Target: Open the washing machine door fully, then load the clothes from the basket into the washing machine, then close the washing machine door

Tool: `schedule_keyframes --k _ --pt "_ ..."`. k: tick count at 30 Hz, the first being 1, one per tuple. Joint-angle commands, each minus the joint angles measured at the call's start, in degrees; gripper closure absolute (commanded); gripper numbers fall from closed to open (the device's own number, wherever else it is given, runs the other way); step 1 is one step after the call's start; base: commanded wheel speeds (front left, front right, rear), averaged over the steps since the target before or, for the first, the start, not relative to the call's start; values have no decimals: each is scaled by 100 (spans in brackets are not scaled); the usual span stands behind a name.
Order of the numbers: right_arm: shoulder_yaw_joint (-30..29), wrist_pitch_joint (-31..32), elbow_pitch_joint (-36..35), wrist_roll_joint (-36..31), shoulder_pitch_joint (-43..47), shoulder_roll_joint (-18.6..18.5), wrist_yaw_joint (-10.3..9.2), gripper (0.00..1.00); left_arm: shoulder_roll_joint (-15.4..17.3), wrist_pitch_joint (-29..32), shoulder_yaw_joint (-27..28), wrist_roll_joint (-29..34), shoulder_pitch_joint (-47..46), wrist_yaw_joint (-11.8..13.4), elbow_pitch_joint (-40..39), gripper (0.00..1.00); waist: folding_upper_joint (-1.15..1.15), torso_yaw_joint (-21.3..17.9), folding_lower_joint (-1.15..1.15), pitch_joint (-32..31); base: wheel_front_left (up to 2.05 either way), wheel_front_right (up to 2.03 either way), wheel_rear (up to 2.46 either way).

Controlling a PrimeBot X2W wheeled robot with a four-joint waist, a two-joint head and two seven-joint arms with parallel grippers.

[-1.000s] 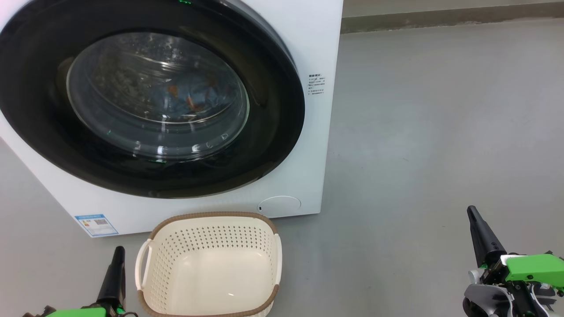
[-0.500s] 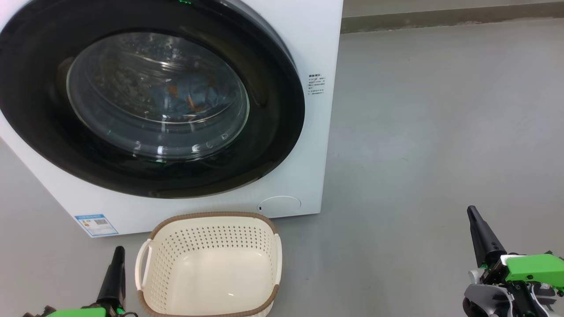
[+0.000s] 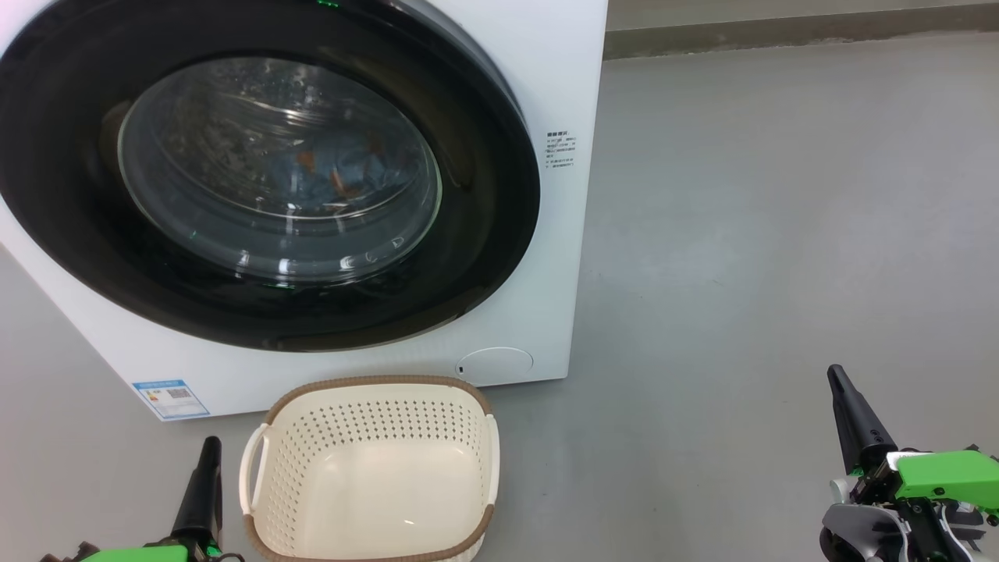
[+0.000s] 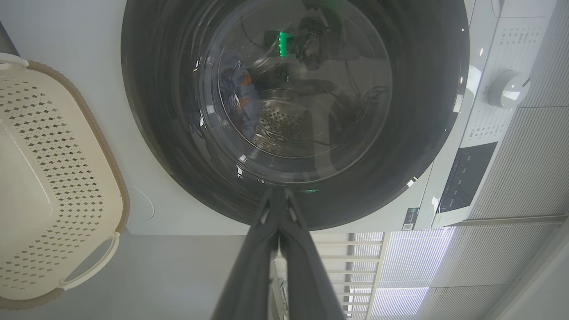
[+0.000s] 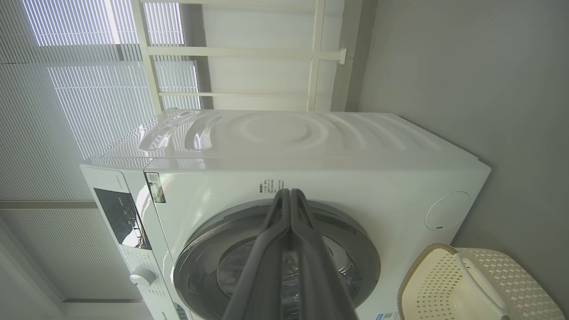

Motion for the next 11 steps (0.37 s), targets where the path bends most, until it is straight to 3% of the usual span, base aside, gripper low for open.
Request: schedule_keyframes --k 1,11 --pt "99 28 -170 -16 -119 -41 3 100 52 40 188 -39 -244 3 -128 100 0 0 0 0 0 0 0" --pt "99 29 -170 -17 -119 -41 3 100 52 40 188 -39 -244 3 -128 100 0 0 0 0 0 0 0"
